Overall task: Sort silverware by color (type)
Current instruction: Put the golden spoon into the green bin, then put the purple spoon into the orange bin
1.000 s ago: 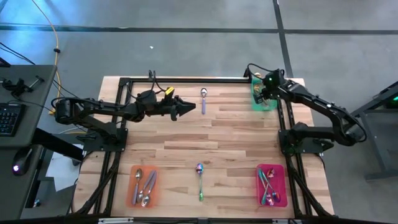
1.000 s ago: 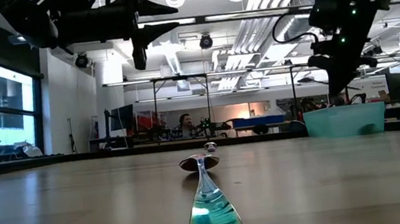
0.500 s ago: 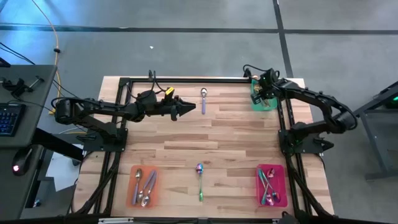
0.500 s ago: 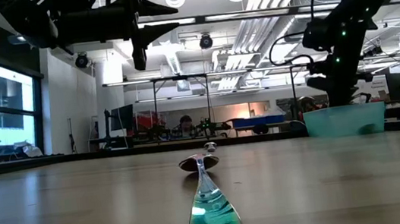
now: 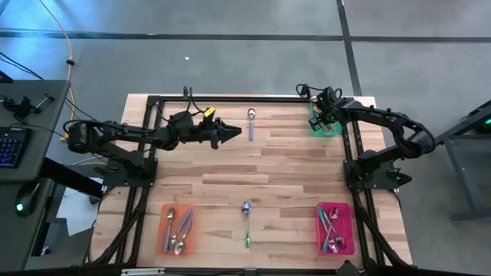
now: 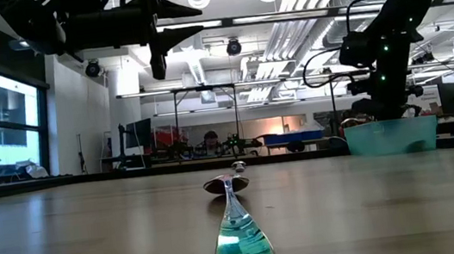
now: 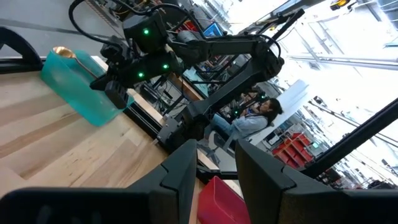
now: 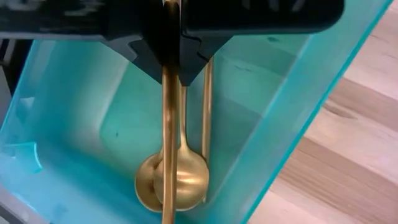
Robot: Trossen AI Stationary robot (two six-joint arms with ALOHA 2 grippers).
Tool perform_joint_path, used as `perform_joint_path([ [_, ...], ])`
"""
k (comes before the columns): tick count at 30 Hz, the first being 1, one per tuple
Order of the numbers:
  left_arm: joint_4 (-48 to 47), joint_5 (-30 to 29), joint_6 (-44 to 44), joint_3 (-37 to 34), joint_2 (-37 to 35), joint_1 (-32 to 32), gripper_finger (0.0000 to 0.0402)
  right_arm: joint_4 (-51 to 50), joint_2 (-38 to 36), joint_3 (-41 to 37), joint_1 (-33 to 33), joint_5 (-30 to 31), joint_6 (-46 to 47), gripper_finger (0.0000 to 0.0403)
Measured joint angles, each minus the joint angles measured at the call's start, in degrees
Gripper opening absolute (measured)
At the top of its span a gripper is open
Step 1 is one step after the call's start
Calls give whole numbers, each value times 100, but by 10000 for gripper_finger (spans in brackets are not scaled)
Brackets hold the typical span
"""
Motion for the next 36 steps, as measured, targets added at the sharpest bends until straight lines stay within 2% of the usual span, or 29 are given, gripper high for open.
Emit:
perform_joint_path([
  [8,0,0,0,0,0,0,101,8,29,11,4,83,102,0],
  [18,0,1,-2,0,0,0,101,-13,335,20,226,616,104,0],
  [30,2,2,-7,0,0,0,101,-35,337,30,226,649,243,1],
  [33,2,4,-51,1,0,0,101,-139,344,157,224,655,480,16],
  [36,4,5,-57,0,0,0,101,-401,344,341,221,651,778,53],
])
